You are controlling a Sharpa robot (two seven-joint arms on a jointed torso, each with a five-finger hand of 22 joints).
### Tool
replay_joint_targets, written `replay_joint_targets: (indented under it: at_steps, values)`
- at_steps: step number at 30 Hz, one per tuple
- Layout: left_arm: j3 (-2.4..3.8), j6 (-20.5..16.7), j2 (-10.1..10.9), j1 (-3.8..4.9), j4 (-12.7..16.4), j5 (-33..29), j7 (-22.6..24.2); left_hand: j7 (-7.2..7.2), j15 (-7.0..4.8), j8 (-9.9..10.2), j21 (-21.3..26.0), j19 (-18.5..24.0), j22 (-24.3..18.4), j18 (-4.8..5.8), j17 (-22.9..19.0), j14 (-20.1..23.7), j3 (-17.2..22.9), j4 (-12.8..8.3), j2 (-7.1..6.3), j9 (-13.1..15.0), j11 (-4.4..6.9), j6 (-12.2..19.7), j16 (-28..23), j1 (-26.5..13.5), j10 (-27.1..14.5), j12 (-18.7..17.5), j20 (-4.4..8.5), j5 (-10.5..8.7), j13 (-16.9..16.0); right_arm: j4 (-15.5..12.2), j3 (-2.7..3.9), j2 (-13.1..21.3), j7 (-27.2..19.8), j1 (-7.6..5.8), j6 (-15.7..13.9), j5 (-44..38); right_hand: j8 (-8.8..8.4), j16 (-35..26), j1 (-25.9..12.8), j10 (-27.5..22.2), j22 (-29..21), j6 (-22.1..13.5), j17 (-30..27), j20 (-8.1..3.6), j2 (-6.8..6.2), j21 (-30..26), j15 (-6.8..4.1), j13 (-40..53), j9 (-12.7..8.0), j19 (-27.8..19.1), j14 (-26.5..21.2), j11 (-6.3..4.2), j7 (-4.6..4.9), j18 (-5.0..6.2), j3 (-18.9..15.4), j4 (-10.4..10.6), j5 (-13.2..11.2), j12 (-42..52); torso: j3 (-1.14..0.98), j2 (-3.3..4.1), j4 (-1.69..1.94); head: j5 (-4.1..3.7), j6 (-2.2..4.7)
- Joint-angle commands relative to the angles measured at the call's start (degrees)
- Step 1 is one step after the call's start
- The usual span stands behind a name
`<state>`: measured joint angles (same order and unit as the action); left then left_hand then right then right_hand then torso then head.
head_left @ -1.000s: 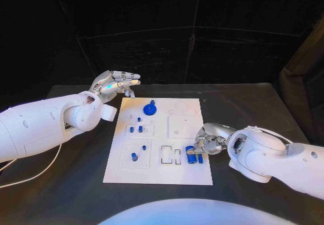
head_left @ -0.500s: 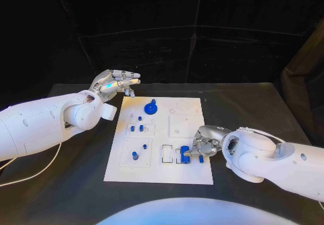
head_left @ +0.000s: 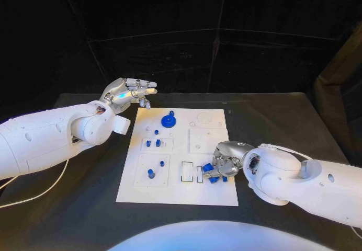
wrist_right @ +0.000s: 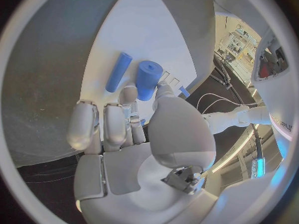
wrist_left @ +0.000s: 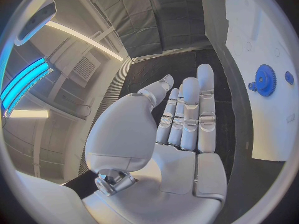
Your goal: Assemble the parts on the task board
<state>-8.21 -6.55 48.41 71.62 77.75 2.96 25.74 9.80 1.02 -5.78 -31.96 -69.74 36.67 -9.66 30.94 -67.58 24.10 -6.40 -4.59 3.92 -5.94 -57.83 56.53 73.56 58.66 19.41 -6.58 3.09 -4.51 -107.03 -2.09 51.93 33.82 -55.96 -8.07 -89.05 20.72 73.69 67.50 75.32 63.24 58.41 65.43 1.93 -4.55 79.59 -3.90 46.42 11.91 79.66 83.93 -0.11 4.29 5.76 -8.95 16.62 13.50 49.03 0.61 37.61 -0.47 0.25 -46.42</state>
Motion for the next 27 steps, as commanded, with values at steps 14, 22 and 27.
replay_joint_targets:
  at_steps: [14,22,27]
  values:
    - [0.03,1.25,0.01,0.07,0.15,-0.19,-0.39,0.00,0.12,-0.28,0.22,0.26,-0.09,-0.73,-0.10,0.42,-0.28,-0.01,0.36,-0.01,-0.07,0.48,0.29,-0.05,-0.44,0.43,-0.07,-0.15,0.08,-0.05,-0.28,-0.17,2.66,0.38,-4.16,2.72,1.43,0.81,5.38,-0.39,0.68,-1.93,0.79,0.01,2.40,0.55,-0.36,1.71,2.16,0.17,2.38,-0.12,0.14,-0.86,1.08,-3.40,11.47,-0.79,-0.05,-0.01,-0.11,0.02,0.05]
    - [0.03,1.40,-0.11,0.07,0.00,-0.19,-0.53,0.00,0.11,-0.30,0.25,0.28,-0.11,-0.74,-0.12,0.46,-0.27,-0.07,0.41,-0.01,-0.06,0.50,0.31,0.05,-0.50,0.46,-0.07,-0.15,0.08,-2.16,-0.25,1.35,-0.27,0.37,-12.19,10.42,1.78,1.28,5.38,0.08,0.97,-1.69,1.41,-0.04,3.04,0.73,-0.44,2.34,2.58,0.29,2.51,-0.26,-0.02,-0.89,1.04,-3.29,13.69,-0.61,0.02,-0.02,-0.10,-0.15,0.09]
    - [0.02,1.44,-0.21,0.07,-0.08,-0.19,-0.57,0.00,0.11,-0.30,0.25,0.28,-0.11,-0.74,-0.12,0.46,-0.27,-0.07,0.41,-0.01,-0.06,0.50,0.31,0.05,-0.50,0.46,-0.07,-0.15,0.08,-3.41,-0.23,1.93,-3.44,0.36,-17.39,14.88,1.97,1.45,5.10,0.27,1.07,-1.42,1.63,-0.09,3.25,0.80,-0.50,2.54,2.76,0.35,2.55,-0.34,-0.12,-0.90,0.91,-3.05,14.23,-0.59,0.06,0.02,0.04,-0.16,0.22]
